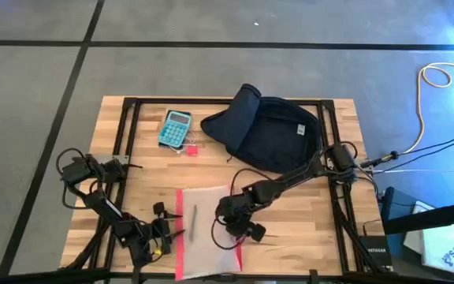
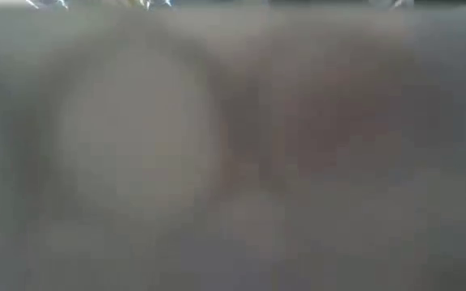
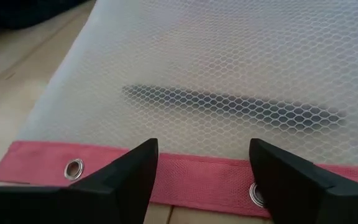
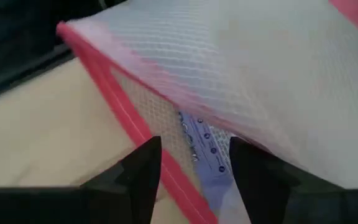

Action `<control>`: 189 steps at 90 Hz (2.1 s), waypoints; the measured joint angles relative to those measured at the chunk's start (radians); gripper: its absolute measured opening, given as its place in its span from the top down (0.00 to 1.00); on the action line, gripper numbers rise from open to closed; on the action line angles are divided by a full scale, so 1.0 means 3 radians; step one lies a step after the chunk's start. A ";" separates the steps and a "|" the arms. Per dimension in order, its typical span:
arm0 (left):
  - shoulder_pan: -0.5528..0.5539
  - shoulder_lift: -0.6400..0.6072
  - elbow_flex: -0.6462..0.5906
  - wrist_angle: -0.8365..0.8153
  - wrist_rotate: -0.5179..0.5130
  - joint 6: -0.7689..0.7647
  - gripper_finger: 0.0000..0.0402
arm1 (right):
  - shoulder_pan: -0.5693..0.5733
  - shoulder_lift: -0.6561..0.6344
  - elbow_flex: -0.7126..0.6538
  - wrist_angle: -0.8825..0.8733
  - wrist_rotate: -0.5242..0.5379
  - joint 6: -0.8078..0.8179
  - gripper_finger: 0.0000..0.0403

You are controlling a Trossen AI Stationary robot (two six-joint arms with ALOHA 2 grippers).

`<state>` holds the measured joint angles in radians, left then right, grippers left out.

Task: Unpack backpack
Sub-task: Remove the purple chocolate bar from the transparent zip bag

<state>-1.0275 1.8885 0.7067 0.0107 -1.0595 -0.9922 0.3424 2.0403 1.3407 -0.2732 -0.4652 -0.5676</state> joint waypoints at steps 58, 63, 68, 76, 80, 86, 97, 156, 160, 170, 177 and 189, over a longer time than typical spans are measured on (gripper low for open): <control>0.0045 -0.0004 0.0000 -0.0030 -0.0005 -0.0010 0.41 | 0.0194 0.0289 0.0088 0.0484 0.0118 -0.0229 0.57; 0.0058 -0.0004 0.0000 -0.0029 -0.0008 -0.0010 0.41 | 0.0208 0.0332 0.0086 0.0481 0.0146 -0.0244 0.57; 0.0071 -0.0004 0.0000 -0.0030 0.0001 -0.0010 0.41 | 0.0212 0.0381 0.0094 0.0488 0.0153 -0.0252 0.57; 0.0072 -0.0004 0.0000 -0.0029 0.0004 0.0003 0.41 | 0.0215 0.0409 0.0112 0.0460 0.0210 -0.0301 0.57; 0.0072 -0.0004 0.0000 -0.0027 0.0004 0.0002 0.41 | 0.0215 0.0409 0.0114 0.0449 0.0262 -0.0308 0.57; 0.0072 -0.0004 0.0000 -0.0029 0.0009 -0.0021 0.41 | 0.0215 0.0411 0.0114 0.0426 0.0314 -0.0307 0.57; 0.0072 -0.0004 0.0000 -0.0027 0.0013 -0.0022 0.41 | 0.0215 0.0403 0.0120 0.0341 0.0361 -0.0305 0.58; 0.0071 -0.0004 0.0000 -0.0031 0.0014 -0.0072 0.41 | 0.0210 0.0163 0.0110 -0.0554 0.0539 0.0334 0.77; 0.0071 -0.0004 0.0000 -0.0030 0.0013 -0.0073 0.41 | 0.0210 0.0159 0.0115 -0.0617 0.0539 0.0347 0.78; 0.0072 -0.0004 0.0000 -0.0030 0.0010 -0.0087 0.41 | 0.0208 0.0151 0.0120 -0.0746 0.0535 0.0515 0.79; 0.0072 -0.0003 0.0000 -0.0029 0.0009 -0.0090 0.41 | 0.0207 0.0120 0.0121 -0.0917 0.0535 0.0614 0.80; 0.0071 -0.0003 0.0000 -0.0030 0.0006 -0.0097 0.41 | 0.0210 0.0055 0.0090 -0.1272 0.0529 0.0774 0.82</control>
<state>-1.0061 1.8877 0.7067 0.0017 -1.0578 -1.0214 0.4053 2.0569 1.3678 -0.6548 -0.3065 -0.3353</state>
